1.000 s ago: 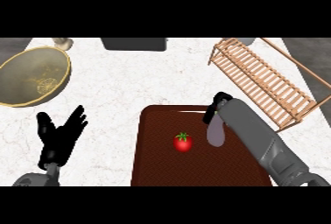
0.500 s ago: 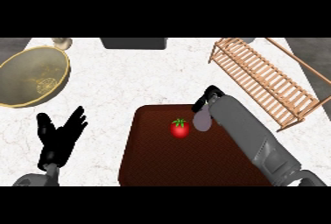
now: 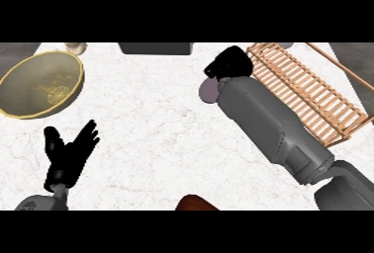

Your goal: Pick the eggplant from the tray and place it in the tiered shelf

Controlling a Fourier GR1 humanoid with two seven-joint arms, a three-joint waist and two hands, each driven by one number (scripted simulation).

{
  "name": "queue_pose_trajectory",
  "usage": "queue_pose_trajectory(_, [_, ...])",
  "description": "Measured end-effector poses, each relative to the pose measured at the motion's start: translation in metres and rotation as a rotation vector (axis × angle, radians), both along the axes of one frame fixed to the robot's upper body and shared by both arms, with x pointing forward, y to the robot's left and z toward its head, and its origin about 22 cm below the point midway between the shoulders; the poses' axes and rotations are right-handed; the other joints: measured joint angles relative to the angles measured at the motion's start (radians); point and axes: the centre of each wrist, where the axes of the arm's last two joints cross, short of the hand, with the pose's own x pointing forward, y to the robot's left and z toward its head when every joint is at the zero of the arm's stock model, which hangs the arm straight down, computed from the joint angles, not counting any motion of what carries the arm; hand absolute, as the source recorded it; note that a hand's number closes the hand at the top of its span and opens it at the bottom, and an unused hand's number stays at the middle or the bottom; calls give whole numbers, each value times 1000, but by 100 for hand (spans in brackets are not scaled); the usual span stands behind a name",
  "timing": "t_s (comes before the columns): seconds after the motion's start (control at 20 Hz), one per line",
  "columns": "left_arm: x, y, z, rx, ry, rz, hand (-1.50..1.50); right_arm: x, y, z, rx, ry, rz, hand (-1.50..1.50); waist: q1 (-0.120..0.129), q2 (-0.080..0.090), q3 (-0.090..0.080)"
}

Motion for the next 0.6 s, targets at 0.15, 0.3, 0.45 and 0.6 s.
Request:
queue_pose_trajectory(0.15, [1, 1, -1, 1, 9, 8, 0, 5, 20, 30, -102, -147, -7, 150, -9, -4, 0])
queue_pose_trajectory(0.3, [1, 4, 0, 4, 9, 13, 0, 12, 32, 65, -181, -258, -34, 150, -18, -9, 0])
queue_pose_trajectory(0.45, [-1, 9, -1, 1, 13, 21, 0, 16, 40, 100, -238, -327, -77, 150, -26, -11, 1])
queue_pose_trajectory(0.6, [-2, 8, -1, -1, 10, 28, 0, 19, 43, 129, -278, -384, -119, 150, -32, -13, 2])
